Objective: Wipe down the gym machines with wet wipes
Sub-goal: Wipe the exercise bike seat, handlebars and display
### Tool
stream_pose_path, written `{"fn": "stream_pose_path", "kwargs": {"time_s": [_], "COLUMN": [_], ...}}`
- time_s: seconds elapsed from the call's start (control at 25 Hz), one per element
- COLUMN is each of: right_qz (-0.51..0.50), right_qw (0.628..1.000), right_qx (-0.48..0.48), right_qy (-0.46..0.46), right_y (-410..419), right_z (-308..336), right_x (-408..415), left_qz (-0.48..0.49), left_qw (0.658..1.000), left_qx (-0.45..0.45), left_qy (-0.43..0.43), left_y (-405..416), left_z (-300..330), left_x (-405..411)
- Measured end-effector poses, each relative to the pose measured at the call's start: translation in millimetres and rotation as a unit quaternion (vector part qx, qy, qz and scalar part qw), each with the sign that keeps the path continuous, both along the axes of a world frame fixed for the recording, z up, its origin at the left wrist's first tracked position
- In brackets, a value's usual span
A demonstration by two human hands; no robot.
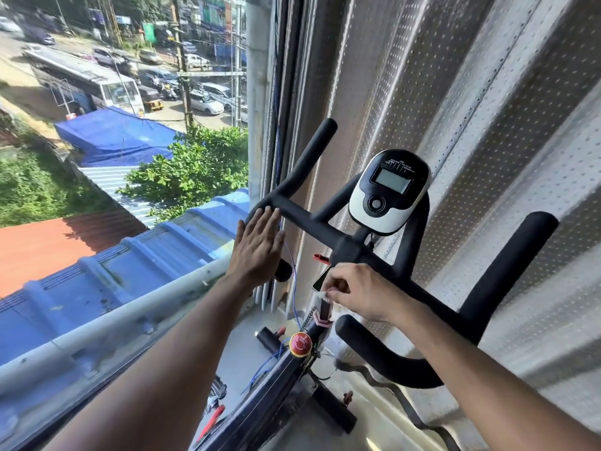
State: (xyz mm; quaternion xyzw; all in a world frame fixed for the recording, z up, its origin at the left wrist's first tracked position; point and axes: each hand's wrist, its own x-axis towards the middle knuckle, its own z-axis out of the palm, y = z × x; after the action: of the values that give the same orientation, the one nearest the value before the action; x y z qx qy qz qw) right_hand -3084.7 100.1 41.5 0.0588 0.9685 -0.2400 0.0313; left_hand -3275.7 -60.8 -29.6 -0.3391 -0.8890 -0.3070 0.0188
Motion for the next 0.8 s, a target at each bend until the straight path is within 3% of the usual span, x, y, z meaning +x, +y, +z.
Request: {"fn": "stream_pose_path", "kwargs": {"time_s": [0.16,0.28,0.36,0.44,0.56,0.8], "right_qz": [0.027,0.061,0.123,0.173,0.194,0.294], "right_qw": [0.992,0.991,0.975,0.966,0.961,0.905], "right_qx": [-0.115,-0.086,-0.128,-0.168,-0.193,-0.216], "right_qy": [-0.045,0.088,0.137,0.096,-0.050,-0.220], "right_y": [-22,-42,-65,-93,-129,-202], "right_z": [-13,-16,-26,-56,-117,-177], "right_x": [6,20,29,36,53,90], "left_qz": [-0.004,0.018,0.075,0.133,0.197,0.354], "left_qw": [0.997,0.984,0.959,0.935,0.910,0.844], "left_qx": [0.054,0.132,0.187,0.202,0.161,0.132], "left_qy": [-0.051,-0.121,-0.198,-0.261,-0.327,-0.381], "left_y": [-17,-60,-100,-142,-197,-286], "left_z": [-2,-28,-55,-85,-123,-178], "left_x": [18,77,127,178,254,390]}}
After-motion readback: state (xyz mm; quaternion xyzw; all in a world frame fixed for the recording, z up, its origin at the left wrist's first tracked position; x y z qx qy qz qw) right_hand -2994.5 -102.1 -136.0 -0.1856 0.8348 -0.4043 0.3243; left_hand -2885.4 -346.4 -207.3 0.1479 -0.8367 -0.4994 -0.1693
